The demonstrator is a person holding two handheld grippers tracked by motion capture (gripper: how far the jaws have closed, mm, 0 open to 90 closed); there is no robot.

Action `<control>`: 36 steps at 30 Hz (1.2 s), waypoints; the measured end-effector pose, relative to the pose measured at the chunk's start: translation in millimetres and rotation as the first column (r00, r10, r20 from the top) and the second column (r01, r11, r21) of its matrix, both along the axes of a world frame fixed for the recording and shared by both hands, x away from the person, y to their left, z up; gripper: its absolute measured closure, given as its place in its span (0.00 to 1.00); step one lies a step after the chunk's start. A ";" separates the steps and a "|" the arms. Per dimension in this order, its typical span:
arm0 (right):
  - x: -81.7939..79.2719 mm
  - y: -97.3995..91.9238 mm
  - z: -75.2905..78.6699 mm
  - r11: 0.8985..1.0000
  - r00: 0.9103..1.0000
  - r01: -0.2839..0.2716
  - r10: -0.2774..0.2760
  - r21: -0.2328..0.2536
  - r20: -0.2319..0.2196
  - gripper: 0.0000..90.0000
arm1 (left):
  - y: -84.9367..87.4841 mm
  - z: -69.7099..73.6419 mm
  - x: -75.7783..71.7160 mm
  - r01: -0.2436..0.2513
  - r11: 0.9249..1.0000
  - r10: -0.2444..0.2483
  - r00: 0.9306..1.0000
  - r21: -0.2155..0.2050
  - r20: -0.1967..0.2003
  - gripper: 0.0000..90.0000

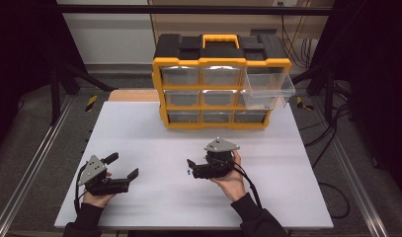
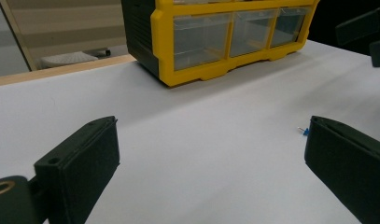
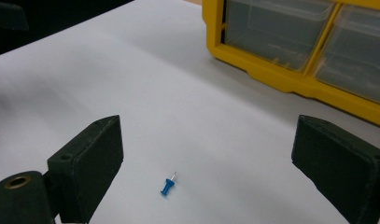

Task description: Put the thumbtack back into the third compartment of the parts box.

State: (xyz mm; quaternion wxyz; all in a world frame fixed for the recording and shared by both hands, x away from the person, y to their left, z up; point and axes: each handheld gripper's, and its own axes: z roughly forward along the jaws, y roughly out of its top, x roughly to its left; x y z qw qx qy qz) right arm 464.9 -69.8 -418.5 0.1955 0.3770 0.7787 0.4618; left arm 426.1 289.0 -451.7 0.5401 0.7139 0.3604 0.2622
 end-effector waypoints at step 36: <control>4.0 36.7 -55.4 0.991 0.986 -0.007 -0.015 -0.136 -0.163 0.46 | 1.1 0.5 -0.5 -0.002 1.000 0.002 1.000 -0.008 -0.001 0.03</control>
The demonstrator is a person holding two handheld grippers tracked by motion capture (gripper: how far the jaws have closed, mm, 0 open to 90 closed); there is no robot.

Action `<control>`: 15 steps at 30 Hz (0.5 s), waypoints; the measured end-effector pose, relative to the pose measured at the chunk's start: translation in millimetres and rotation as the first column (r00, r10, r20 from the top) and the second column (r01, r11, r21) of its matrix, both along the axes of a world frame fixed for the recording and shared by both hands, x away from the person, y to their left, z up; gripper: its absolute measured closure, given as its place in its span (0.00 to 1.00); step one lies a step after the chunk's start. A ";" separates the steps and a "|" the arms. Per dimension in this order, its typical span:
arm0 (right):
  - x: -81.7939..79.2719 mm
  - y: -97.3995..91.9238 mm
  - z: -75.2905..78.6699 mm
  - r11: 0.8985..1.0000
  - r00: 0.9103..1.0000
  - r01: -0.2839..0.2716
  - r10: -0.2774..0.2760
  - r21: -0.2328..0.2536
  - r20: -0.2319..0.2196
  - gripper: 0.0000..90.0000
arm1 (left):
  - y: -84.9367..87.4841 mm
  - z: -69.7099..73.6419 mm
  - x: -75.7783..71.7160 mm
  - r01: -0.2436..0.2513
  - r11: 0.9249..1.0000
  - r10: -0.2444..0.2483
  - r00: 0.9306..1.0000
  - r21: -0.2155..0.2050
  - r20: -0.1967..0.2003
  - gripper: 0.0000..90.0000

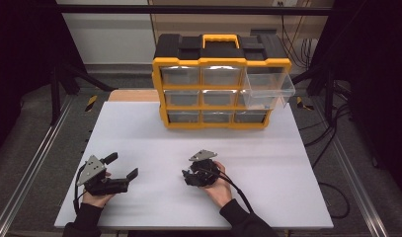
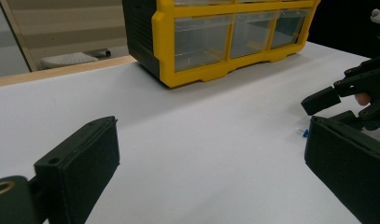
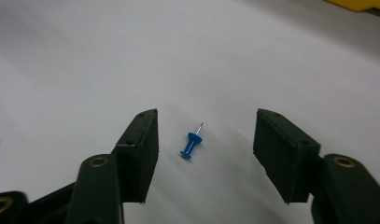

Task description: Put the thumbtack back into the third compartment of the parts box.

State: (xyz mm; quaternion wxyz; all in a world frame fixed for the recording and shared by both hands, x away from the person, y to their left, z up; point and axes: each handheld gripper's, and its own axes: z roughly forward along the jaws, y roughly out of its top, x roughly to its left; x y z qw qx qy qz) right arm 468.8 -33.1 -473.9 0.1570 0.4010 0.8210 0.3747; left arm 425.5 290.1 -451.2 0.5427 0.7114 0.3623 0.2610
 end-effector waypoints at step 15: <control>0.2 3.4 -4.0 1.000 1.000 -0.019 0.019 -0.016 -0.016 0.73 | 0.1 -0.1 0.4 0.000 1.000 0.000 1.000 0.002 0.000 0.03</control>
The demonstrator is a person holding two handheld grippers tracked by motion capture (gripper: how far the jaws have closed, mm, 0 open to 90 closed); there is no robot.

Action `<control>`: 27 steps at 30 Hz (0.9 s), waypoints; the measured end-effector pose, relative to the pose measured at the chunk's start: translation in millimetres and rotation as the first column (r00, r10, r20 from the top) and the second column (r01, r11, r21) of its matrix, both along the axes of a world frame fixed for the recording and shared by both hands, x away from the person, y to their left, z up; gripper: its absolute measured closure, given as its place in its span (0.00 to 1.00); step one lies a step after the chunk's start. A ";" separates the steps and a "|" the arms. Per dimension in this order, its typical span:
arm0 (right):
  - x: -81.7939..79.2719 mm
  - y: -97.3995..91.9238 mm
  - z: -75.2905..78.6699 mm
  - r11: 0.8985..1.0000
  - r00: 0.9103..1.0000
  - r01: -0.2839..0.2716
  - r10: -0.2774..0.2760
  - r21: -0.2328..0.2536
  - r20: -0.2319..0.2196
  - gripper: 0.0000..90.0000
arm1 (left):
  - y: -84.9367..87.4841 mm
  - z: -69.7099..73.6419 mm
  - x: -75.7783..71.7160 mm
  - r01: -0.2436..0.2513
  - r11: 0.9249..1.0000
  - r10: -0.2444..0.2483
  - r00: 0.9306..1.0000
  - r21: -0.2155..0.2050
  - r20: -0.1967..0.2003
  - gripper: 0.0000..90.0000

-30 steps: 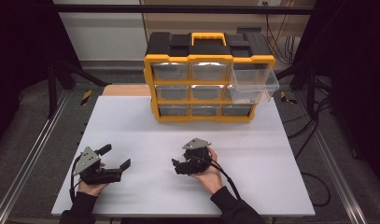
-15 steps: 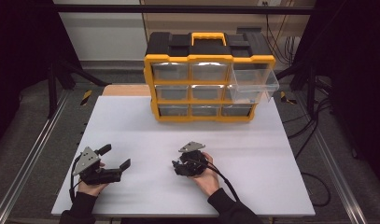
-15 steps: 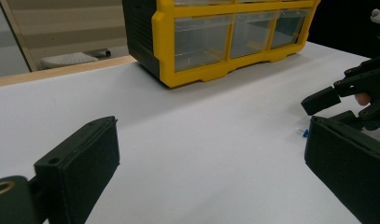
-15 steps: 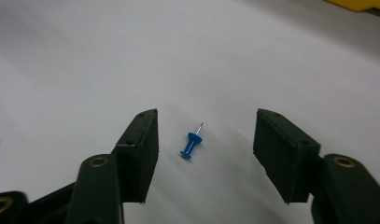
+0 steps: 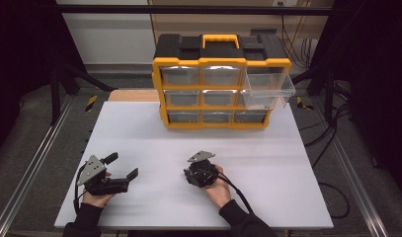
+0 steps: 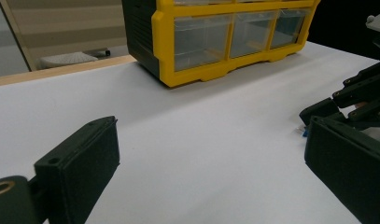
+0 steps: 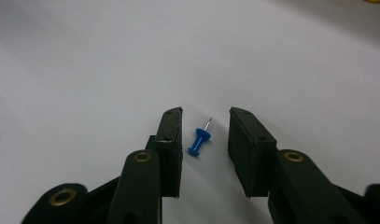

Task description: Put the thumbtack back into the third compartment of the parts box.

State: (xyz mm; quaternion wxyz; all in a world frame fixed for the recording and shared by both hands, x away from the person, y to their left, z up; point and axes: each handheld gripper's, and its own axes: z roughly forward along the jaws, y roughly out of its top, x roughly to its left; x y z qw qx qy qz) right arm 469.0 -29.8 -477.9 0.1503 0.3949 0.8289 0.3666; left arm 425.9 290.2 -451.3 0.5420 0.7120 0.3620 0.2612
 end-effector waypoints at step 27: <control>-1.7 3.2 -3.3 0.999 0.999 -0.024 0.025 -0.026 0.025 0.94 | -0.3 0.2 -0.2 0.002 1.000 -0.002 1.000 -0.001 0.000 0.03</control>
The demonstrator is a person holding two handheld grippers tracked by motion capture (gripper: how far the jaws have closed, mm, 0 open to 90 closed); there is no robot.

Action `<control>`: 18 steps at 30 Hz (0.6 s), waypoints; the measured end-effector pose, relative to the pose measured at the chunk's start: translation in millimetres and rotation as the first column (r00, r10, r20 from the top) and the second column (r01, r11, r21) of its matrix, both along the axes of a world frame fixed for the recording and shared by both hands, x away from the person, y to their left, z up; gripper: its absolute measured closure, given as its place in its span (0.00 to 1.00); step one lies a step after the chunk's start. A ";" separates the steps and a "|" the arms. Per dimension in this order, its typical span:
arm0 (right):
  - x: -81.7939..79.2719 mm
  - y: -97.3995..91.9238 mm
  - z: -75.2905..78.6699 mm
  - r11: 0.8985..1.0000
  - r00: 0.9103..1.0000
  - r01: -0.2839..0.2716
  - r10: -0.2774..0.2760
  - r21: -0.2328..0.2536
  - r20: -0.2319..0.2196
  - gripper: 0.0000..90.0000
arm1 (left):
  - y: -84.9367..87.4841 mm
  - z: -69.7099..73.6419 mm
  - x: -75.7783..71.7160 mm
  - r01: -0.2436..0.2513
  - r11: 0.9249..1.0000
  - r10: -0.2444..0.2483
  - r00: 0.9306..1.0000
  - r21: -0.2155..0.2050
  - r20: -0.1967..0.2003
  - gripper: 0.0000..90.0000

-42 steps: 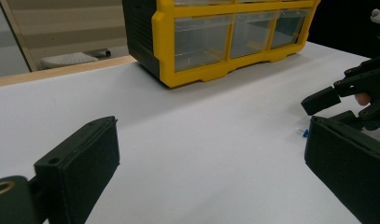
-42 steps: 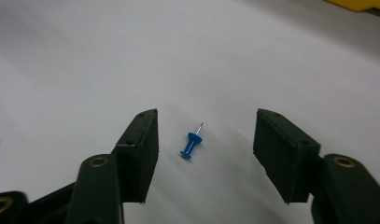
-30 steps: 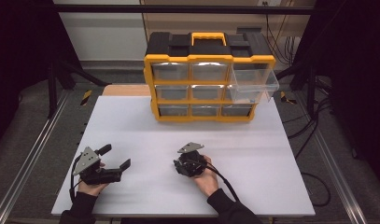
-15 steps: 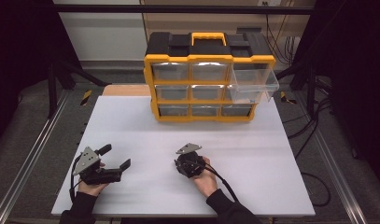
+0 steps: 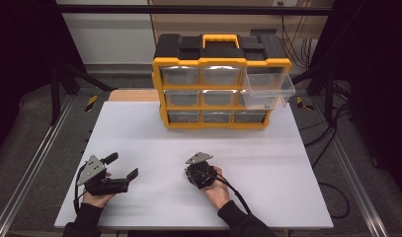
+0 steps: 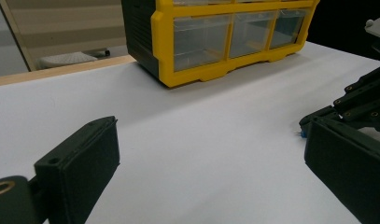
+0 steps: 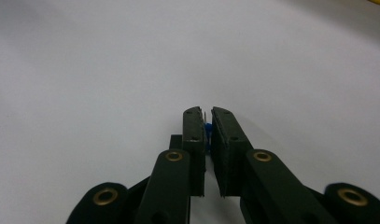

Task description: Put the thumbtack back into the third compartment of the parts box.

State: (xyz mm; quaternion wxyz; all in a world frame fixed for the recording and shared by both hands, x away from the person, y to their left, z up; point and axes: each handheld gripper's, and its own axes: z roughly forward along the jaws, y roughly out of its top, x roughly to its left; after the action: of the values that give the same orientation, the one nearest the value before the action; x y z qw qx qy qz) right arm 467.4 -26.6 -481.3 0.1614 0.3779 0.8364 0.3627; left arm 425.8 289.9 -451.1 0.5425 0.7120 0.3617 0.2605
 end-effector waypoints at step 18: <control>-1.0 -1.1 3.8 1.000 1.000 0.016 -0.016 0.022 -0.016 0.95 | 0.0 0.0 0.0 0.001 1.000 -0.001 1.000 0.001 0.000 0.03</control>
State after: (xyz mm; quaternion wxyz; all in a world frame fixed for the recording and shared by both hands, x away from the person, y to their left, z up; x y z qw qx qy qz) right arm 466.4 -27.7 -477.5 0.1534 0.3891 0.8305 0.3678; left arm 425.7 289.9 -451.1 0.5424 0.7124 0.3612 0.2605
